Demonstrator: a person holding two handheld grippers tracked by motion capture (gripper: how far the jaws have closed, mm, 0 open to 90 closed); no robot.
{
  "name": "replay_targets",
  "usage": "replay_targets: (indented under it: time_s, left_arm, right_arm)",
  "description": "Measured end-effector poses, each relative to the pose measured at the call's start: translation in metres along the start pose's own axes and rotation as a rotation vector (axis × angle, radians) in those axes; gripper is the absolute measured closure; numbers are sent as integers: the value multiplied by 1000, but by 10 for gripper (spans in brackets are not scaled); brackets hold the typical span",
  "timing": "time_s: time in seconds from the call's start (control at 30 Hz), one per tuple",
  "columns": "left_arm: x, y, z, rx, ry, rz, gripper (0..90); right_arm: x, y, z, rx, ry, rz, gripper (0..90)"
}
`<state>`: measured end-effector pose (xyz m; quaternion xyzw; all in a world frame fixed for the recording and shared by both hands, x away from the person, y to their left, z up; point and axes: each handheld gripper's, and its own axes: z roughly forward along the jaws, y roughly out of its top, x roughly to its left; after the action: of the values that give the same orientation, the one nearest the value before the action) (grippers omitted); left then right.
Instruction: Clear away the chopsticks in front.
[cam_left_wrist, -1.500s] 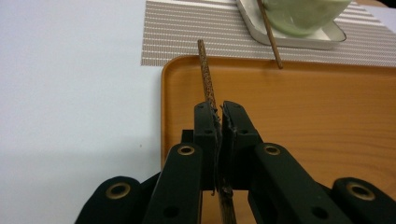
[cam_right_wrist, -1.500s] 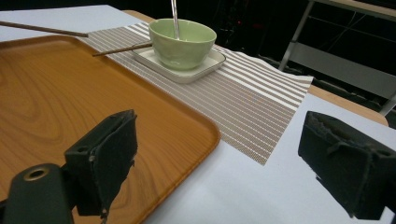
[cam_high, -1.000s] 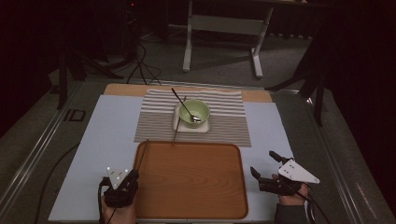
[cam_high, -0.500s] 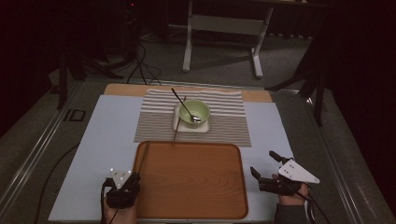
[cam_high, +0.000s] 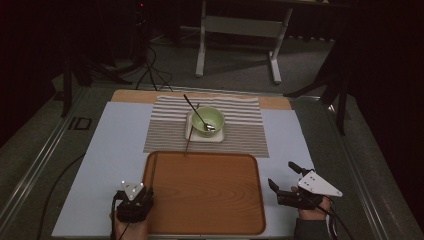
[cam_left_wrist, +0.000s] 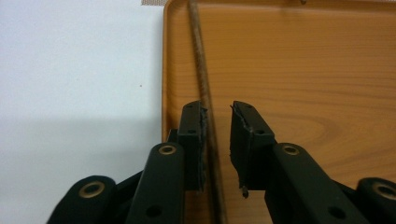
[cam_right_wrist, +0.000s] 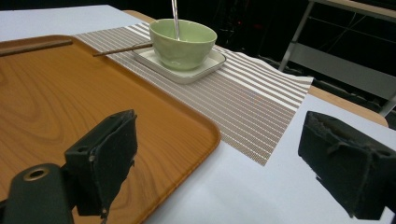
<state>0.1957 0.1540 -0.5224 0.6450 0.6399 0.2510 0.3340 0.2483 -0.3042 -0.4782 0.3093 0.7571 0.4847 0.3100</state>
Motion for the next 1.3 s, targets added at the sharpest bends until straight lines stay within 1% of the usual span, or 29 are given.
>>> replay_targets:
  time_s: [0.17,0.27,0.43,0.47,0.6,0.67,0.9,1.1,1.17,1.2,1.23,1.3]
  left_arm:
    - [0,2,0,-13,-1,6,722]
    - [1,5,0,-30,-13,8,708]
    - [1,9,-1,-48,-10,5,693]
    - [1,11,-1,-58,-10,2,693]
    - [1,14,-2,-67,-13,4,689]
    - [1,18,-1,-80,-16,8,679]
    - [1,22,0,-93,-20,7,671]
    - [-1,30,2,-110,-27,15,661]
    - [-1,30,2,-110,-27,15,659]
    - [-2,34,4,-131,-49,23,653]
    - [-3,36,4,-134,-50,33,649]
    - [-4,38,6,-136,-58,34,647]
  right_arm:
    - [0,0,0,-1,-1,1,112]
    - [0,0,0,-1,-1,1,113]
    - [0,0,0,-1,-1,1,112]
    - [0,0,0,-1,-1,1,112]
    - [0,0,0,-1,-1,1,112]
    - [0,0,0,-2,-1,1,113]
    - [0,0,0,-2,-1,1,112]
    - [0,0,0,-2,-1,2,112]
    - [-1,0,0,-1,-1,2,112]
    - [-1,0,0,-1,-2,2,112]
    - [-1,0,0,-1,-2,2,112]
    - [-1,0,0,-1,-2,2,113]
